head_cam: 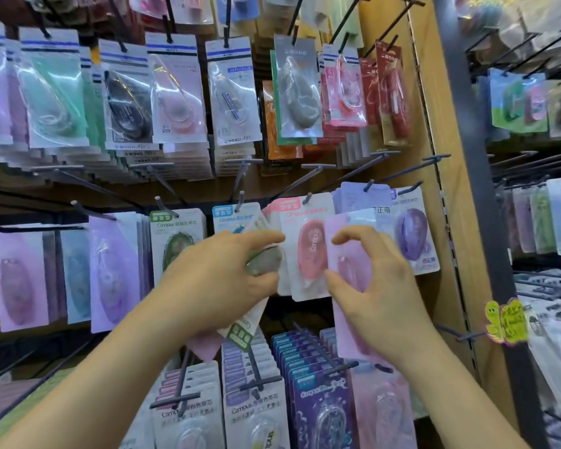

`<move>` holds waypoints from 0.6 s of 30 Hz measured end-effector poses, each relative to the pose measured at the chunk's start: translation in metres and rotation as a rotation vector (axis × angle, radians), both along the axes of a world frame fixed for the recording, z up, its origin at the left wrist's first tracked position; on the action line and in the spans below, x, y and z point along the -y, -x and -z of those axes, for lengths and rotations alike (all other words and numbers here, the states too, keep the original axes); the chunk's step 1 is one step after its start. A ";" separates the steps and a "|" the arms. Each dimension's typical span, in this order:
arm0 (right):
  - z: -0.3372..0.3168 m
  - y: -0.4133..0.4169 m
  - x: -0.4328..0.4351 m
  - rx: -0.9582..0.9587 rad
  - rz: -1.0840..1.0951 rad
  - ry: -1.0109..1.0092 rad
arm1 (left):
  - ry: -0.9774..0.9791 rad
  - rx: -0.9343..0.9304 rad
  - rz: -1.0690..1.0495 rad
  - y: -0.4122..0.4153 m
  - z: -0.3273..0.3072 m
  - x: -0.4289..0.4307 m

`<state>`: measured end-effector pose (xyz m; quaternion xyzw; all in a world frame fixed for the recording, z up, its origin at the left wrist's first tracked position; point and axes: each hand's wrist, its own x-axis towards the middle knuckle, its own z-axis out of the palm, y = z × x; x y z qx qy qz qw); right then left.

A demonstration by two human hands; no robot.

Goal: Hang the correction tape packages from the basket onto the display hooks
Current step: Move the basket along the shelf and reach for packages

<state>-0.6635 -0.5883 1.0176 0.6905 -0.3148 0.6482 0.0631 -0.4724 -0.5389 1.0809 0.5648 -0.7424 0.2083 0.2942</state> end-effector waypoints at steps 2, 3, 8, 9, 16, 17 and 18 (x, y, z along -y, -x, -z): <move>-0.002 -0.004 0.009 -0.022 0.009 -0.036 | -0.014 -0.149 0.129 -0.008 0.005 -0.001; -0.003 -0.007 0.012 -0.027 0.021 -0.055 | -0.019 -0.204 0.185 -0.010 0.008 -0.001; -0.006 -0.016 0.018 -0.047 0.063 -0.091 | -0.010 -0.262 0.282 -0.013 0.018 0.010; -0.007 -0.017 0.017 -0.046 0.058 -0.084 | 0.011 -0.271 0.286 -0.013 0.019 0.011; 0.008 -0.011 -0.008 0.137 -0.313 -0.121 | -0.024 -0.883 0.681 -0.009 0.043 -0.004; 0.013 -0.014 -0.011 0.174 -0.345 -0.133 | -0.031 -0.952 0.718 -0.007 0.048 -0.005; 0.017 -0.019 -0.013 0.204 -0.371 -0.154 | -0.029 -1.013 0.749 -0.005 0.053 -0.006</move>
